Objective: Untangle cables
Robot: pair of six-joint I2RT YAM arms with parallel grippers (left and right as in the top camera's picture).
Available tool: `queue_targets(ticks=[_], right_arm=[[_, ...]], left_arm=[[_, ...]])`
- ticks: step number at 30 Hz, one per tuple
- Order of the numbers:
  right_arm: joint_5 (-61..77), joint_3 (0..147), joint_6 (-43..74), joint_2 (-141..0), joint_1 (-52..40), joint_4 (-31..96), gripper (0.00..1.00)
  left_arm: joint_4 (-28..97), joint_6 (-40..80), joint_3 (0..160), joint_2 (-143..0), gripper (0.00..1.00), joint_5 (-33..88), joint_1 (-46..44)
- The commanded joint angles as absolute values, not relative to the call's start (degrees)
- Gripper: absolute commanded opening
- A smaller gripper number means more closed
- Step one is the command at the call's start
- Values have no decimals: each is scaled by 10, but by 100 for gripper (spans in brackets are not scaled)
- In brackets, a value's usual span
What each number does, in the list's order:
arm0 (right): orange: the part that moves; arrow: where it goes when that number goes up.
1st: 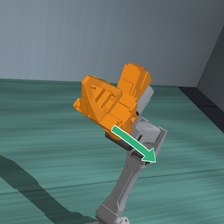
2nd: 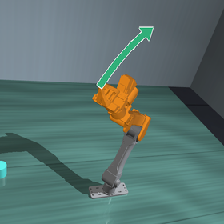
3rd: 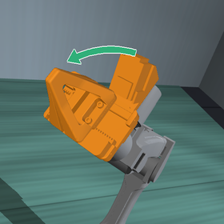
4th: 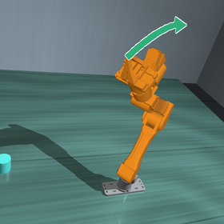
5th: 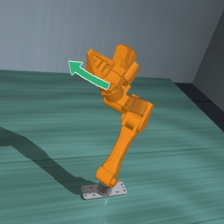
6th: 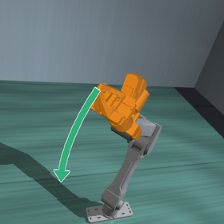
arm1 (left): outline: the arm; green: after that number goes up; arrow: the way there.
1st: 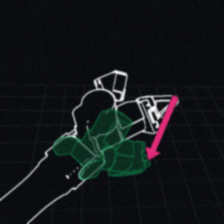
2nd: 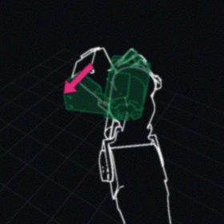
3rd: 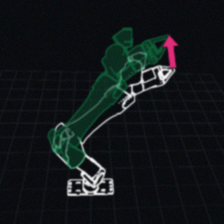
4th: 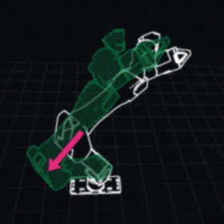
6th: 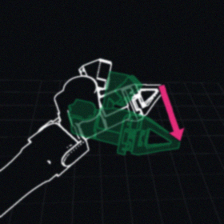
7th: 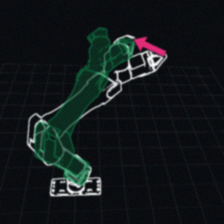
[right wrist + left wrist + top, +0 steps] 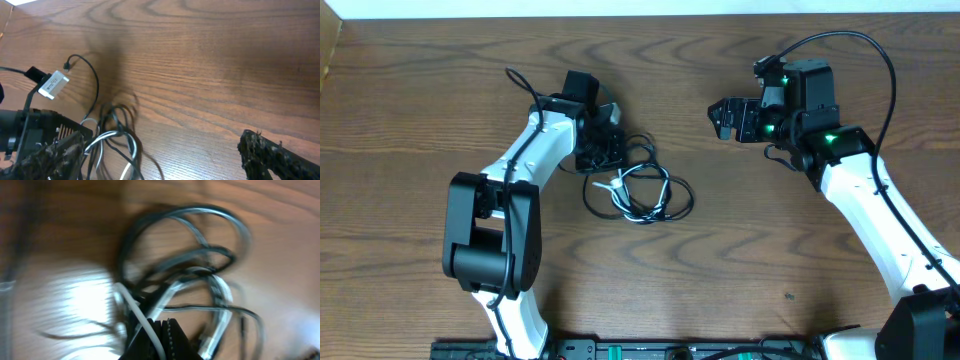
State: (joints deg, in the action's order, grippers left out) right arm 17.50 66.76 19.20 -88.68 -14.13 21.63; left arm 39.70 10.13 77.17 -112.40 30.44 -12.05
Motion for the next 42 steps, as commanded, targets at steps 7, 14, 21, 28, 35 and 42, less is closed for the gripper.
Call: queue_targets(ticks=[7, 14, 21, 28, 35, 42], right_arm=[[171, 680, 197, -893, -147, 205, 96], [186, 680, 197, -893, -147, 198, 98], [199, 680, 197, -893, -147, 187, 98], [211, 680, 197, -893, -147, 186, 98], [212, 680, 197, -893, -147, 183, 98], [234, 680, 197, -893, -147, 161, 97]], left_arm=[[298, -16, 790, -1003, 7, 548, -120], [203, 64, 790, -915, 8, 548, -120], [93, 178, 790, -870, 7, 548, -120], [-104, 371, 790, -865, 7, 548, -120], [-78, 404, 790, -865, 8, 535, -121], [82, 386, 790, -875, 7, 442, -124]])
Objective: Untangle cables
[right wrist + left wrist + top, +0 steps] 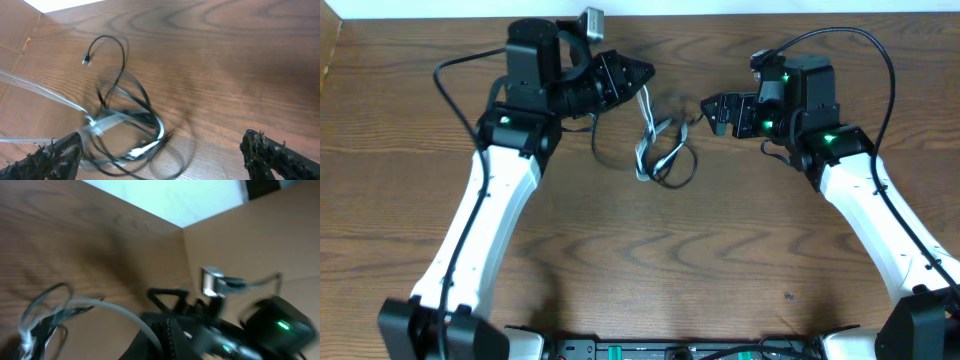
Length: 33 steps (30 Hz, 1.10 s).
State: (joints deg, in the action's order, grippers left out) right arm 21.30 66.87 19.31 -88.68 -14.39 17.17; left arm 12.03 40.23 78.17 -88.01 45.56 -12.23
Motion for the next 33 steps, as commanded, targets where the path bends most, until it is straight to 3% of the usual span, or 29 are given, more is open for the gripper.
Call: queue_targets(ticks=[1, 18, 28, 33], right_arm=[[238, 680, 197, -893, -147, 155, 97], [280, 680, 247, -970, -179, 68, 89], [321, 680, 207, -1017, -199, 62, 88], [288, 680, 212, -1028, -190, 84, 82]], left_arm=[[61, 389, 790, -874, 7, 449, -126], [-165, 488, 790, -873, 8, 579, -127], [-166, 475, 790, -873, 7, 563, -127], [-12, 342, 790, -875, 7, 444, -128]])
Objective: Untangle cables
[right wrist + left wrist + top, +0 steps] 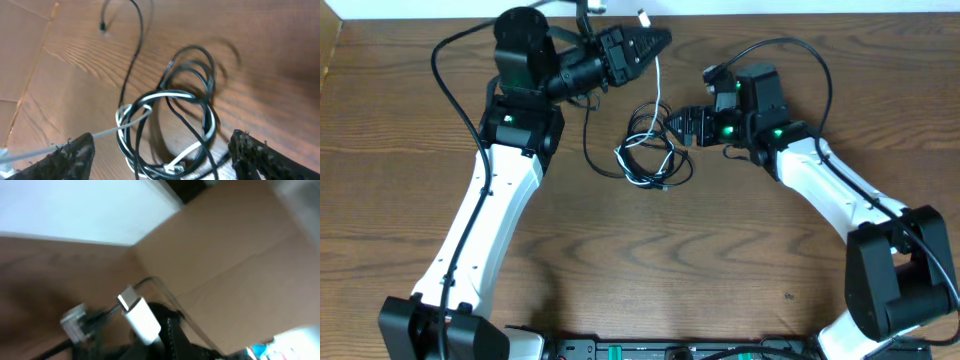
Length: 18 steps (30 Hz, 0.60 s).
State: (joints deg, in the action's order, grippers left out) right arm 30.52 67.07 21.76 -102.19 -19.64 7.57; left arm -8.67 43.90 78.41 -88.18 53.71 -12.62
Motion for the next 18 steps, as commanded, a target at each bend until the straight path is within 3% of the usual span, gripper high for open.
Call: queue_targets(ticks=[1, 5, 15, 17, 18], right_arm=[[286, 680, 212, -1028, -187, 85, 82], [286, 680, 207, -1028, -175, 94, 83], [286, 680, 205, -1028, -114, 131, 82], [286, 680, 205, -1028, -104, 136, 82], [286, 680, 205, -1028, -101, 137, 82]], left_arm=[[20, 321, 790, -877, 7, 408, -129], [107, 239, 790, -899, 7, 300, -146], [196, 147, 790, -973, 8, 247, -180], [211, 124, 790, -987, 15, 227, -180], [217, 118, 790, -995, 26, 219, -180]])
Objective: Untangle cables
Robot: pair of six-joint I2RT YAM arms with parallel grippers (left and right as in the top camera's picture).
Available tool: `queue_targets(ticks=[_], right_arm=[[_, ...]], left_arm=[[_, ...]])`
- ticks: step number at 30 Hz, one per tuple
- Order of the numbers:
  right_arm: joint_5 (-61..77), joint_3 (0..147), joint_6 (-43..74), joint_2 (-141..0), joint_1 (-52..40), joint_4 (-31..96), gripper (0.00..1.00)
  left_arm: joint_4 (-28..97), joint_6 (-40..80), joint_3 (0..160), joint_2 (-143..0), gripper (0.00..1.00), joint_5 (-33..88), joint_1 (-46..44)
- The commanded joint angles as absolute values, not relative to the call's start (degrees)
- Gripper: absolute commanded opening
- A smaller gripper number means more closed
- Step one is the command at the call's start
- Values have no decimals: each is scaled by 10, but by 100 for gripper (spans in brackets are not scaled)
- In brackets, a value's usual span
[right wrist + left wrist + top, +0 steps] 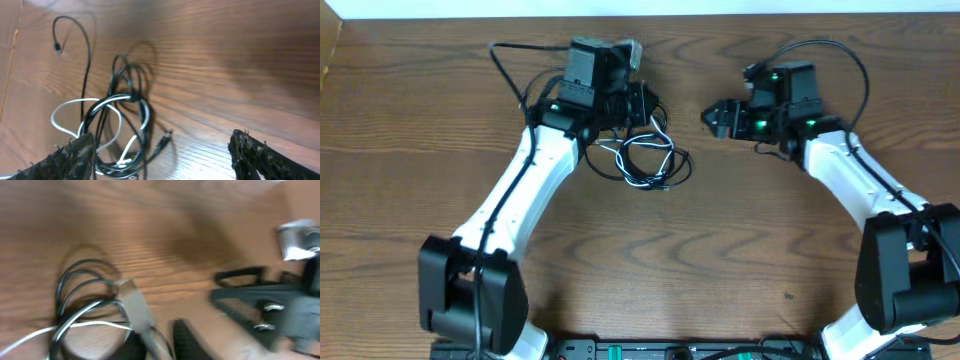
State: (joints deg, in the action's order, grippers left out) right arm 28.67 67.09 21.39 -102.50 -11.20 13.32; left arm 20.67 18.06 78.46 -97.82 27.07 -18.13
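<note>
A tangle of black and white cables lies on the wooden table, also seen as loops in the right wrist view. My left gripper sits low just behind it. In the blurred left wrist view the jaws stand apart, and the white cable's plug runs up between them against the left finger. My right gripper hovers to the right of the tangle, open wide with nothing in it. A thin black cable end curls away behind the loops.
The table's far edge meets a white wall. A cardboard panel stands at the left. The left arm's own black lead arcs over the back left of the table.
My left gripper was raised at the back, shut on the white cable with its plug held high; now it is down by the tangle with its jaws apart. My right gripper has moved right, away from the tangle.
My left gripper was down on the tangle, shut on the white cable, the right open at a distance. Then the left held the cable up towards the back with the tangle shifted after it. Then the plug end was high and the right gripper beside the loops. Now both are apart.
</note>
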Motion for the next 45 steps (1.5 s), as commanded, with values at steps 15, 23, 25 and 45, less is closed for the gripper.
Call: queue_targets(ticks=[15, 23, 25, 45], right_arm=[[276, 680, 203, -1028, -95, 139, 85], [272, 680, 200, -1028, -95, 142, 86], [269, 680, 194, -1028, -96, 142, 86], [176, 680, 181, -1028, -139, 166, 86]], left_arm=[[309, 36, 790, -1043, 94, 79, -180], [345, 36, 794, -1030, 94, 59, -180], [361, 37, 806, -1025, 94, 59, -180], [550, 325, 852, -1044, 91, 75, -179]])
